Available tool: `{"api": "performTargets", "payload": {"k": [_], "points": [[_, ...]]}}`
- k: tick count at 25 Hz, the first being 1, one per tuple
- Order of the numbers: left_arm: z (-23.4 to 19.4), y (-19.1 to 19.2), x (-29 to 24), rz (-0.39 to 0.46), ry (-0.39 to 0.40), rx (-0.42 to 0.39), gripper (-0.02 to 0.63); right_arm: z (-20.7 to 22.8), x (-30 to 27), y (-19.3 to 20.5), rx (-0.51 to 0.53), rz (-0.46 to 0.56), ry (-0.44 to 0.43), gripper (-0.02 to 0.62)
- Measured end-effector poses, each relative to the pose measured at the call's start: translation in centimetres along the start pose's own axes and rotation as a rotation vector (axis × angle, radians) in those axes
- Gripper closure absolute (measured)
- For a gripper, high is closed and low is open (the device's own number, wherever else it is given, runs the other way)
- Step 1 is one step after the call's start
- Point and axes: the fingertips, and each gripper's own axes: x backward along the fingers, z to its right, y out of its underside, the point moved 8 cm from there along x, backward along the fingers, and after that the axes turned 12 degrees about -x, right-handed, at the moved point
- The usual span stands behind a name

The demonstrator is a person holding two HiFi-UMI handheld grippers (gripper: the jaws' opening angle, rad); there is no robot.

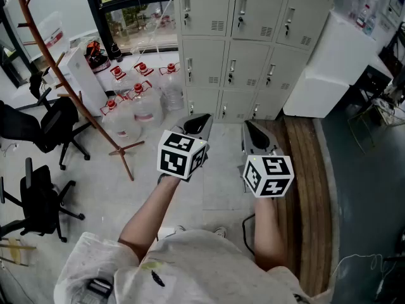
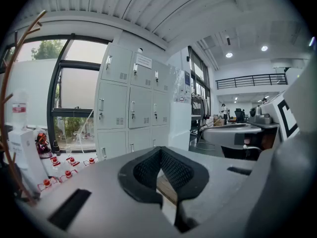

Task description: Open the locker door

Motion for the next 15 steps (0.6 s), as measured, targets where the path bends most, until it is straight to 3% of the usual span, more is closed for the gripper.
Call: {"api": "performTargets", "payload": {"k": [15], "points": [[4.1, -1.0, -2.5, -0.023, -0.011, -0.004, 0.600, 4.0, 1.4, -0.1, -0.041, -0.026, -0.051, 0.600]]}}
